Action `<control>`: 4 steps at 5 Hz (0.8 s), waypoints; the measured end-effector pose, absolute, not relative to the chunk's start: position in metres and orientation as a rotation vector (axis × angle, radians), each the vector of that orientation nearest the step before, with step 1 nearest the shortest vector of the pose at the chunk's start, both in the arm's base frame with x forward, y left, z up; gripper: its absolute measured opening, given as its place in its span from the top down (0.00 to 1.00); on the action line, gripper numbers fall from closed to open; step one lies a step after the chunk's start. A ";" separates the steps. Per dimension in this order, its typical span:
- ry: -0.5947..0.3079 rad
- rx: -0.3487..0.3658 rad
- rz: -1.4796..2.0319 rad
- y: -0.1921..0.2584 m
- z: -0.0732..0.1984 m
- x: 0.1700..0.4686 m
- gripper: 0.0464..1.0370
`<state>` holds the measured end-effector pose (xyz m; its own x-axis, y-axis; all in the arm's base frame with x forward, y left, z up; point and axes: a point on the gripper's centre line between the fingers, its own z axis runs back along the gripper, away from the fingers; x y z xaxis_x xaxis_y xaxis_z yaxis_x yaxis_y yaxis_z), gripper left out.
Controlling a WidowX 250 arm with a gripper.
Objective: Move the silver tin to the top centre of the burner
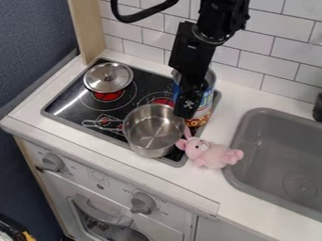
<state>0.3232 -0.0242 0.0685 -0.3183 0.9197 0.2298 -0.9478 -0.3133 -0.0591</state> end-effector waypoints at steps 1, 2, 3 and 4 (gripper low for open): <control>-0.191 0.213 1.876 -0.024 0.056 0.319 0.04; -0.154 0.181 1.886 -0.015 0.050 0.304 0.04; -0.136 0.129 1.904 -0.008 0.050 0.294 0.04; -0.090 0.066 1.865 -0.003 0.038 0.292 0.04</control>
